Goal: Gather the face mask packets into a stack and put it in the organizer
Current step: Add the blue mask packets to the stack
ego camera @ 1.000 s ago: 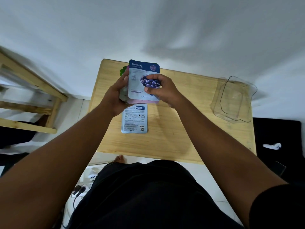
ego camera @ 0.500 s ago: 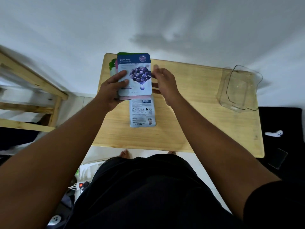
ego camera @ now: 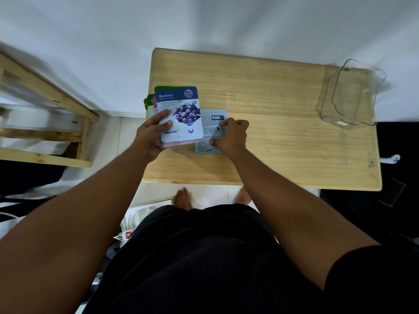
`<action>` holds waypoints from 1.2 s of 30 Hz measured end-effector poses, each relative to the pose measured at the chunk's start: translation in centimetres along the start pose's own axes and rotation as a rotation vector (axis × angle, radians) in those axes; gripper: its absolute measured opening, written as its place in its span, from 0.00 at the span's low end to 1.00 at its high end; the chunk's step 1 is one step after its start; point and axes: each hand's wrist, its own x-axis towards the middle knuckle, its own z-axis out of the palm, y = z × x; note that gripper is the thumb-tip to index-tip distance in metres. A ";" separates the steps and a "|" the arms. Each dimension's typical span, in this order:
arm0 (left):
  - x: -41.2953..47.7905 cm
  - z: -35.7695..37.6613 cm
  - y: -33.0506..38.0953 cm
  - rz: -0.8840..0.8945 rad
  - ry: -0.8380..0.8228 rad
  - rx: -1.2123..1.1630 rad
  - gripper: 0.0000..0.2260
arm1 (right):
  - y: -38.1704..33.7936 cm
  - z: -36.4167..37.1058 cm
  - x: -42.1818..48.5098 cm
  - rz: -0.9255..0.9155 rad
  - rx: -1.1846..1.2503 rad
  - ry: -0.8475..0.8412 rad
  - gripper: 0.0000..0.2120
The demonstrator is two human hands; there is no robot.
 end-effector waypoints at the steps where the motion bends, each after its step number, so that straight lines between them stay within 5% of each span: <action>1: 0.0 -0.1 0.1 -0.001 -0.003 0.000 0.18 | -0.2 0.0 0.1 0.000 0.024 -0.014 0.30; 15: -0.2 1.4 0.5 0.022 -0.036 0.052 0.20 | -0.2 -2.9 -0.3 -0.060 0.263 0.101 0.12; 25: -0.9 8.3 0.6 0.110 -0.108 0.023 0.21 | -4.8 -13.0 -1.1 -0.361 0.408 0.226 0.14; 36: -1.4 13.2 -0.7 0.189 -0.302 0.014 0.22 | -7.2 -13.8 -1.9 -0.590 0.122 0.017 0.18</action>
